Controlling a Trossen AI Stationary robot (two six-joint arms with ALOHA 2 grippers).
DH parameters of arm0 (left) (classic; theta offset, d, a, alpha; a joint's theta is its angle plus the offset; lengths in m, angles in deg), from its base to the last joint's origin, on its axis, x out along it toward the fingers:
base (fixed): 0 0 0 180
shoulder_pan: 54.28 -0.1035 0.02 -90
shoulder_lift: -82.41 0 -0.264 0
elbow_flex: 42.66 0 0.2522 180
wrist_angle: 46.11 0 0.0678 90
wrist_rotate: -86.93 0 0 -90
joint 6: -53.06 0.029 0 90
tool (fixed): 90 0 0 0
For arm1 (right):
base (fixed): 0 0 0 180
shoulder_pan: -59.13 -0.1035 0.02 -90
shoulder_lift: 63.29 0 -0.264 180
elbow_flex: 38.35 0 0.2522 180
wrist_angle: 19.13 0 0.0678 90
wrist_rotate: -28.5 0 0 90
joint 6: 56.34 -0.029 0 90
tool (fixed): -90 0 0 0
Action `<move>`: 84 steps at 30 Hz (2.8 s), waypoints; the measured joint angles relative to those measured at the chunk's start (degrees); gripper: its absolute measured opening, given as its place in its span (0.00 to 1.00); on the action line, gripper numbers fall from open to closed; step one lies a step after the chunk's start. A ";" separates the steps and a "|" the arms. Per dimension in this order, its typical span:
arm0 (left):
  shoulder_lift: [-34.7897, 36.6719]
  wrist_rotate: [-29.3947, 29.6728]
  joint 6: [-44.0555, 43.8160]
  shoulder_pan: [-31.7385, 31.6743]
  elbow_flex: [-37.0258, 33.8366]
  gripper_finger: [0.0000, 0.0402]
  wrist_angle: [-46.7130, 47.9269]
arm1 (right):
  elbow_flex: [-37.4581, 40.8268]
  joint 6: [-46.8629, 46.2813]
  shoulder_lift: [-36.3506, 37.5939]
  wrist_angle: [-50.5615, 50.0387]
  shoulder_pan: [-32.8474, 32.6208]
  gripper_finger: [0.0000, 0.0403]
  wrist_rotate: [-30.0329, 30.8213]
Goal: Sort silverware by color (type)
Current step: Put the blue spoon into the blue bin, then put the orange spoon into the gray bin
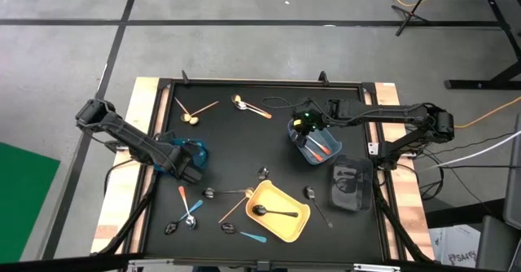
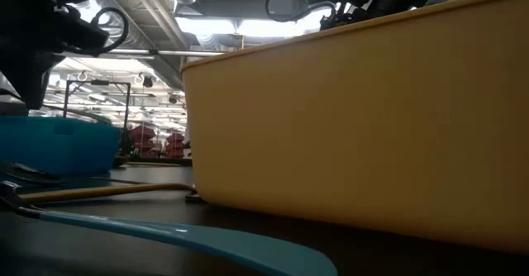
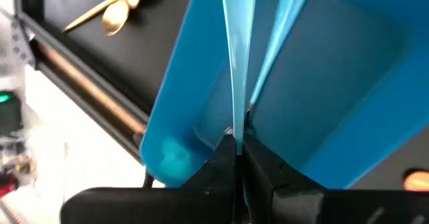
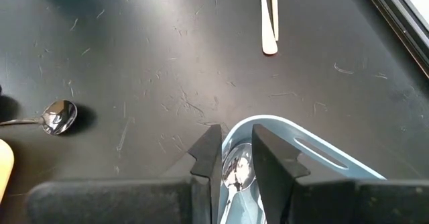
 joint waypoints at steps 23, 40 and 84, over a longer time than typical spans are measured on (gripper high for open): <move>-0.02 -2.70 3.47 -0.03 0.00 0.15 -1.42 | 0.00 -0.02 0.00 -0.02 0.00 0.18 0.01; -0.04 -15.91 -16.34 -0.01 17.11 0.16 3.90 | -0.02 -0.01 0.00 0.07 0.00 0.18 0.00; -10.32 -19.35 -77.54 19.88 2.29 0.16 -30.70 | -0.02 -0.02 0.00 0.10 0.00 0.18 0.01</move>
